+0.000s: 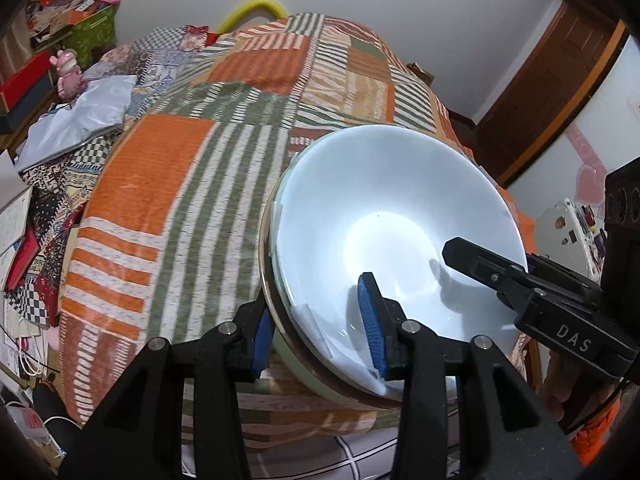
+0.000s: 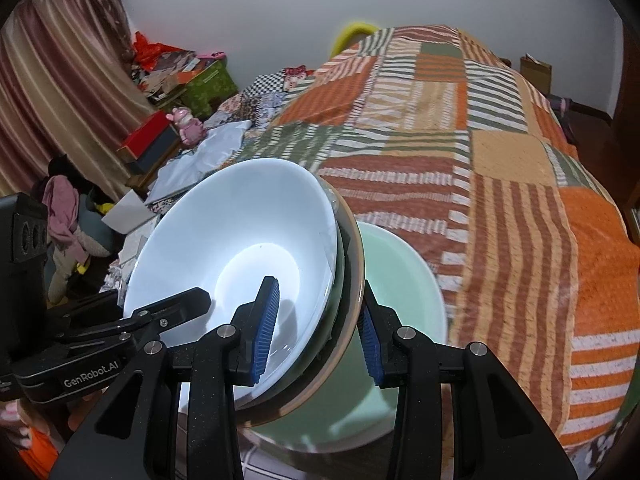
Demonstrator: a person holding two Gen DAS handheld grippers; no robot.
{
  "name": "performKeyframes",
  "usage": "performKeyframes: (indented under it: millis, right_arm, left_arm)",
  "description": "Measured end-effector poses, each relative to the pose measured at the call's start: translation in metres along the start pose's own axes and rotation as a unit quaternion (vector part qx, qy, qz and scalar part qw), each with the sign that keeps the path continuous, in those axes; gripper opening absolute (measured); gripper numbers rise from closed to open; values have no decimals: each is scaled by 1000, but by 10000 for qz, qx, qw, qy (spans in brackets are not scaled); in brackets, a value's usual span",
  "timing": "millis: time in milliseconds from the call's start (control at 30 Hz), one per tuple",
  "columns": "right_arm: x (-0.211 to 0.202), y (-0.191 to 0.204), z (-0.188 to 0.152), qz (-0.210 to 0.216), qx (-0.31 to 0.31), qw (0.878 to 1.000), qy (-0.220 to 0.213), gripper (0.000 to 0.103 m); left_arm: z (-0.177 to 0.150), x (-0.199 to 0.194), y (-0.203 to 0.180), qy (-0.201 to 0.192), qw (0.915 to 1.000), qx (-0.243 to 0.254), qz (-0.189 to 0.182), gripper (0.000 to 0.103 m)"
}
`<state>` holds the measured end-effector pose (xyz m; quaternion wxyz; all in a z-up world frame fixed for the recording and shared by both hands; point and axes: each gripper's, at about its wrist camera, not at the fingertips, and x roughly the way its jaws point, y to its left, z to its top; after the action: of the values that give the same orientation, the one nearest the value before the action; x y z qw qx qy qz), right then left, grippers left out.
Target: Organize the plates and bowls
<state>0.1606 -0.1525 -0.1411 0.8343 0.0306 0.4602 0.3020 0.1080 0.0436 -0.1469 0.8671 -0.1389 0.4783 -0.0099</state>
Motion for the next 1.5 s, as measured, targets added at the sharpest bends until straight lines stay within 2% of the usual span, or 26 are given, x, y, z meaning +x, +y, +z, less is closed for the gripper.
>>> performKeyframes:
  millis: [433,767,867,1000,1200,1367,1467,1500]
  right_arm:
    - [15,-22,-7,-106,218,9995,226,35]
    - [13,-24,-8,-19,176,9995,245,38]
    - [2,-24,-8,-113,120,9998,131,44]
    - [-20,-24,-7,-174,90,9997,-123,45]
    - [-65,-8,-4,-216,-126,9973,-688,45]
    - [-108,16,-5,-209,-444,9905,-1282,46]
    - [-129,27,-7,-182,-566,9850,-1620,51]
    - [-136,31,-9,-189,-605,9826,-1747,54]
  left_arm:
    - [3,33,-7,295,9995,52,-64,40]
    - [5,35,-1,358,9990,5,-272,41]
    - [5,23,-2,136,9998,113,-119,41]
    - [7,0,-4,-184,9996,225,69,42]
    - [7,-52,-10,-899,9955,282,39,42]
    - [2,-105,-25,-1668,9847,503,23,45]
    - [-4,-133,-35,-2163,9743,620,50,48]
    - [-7,-144,-38,-2329,9702,662,54,52]
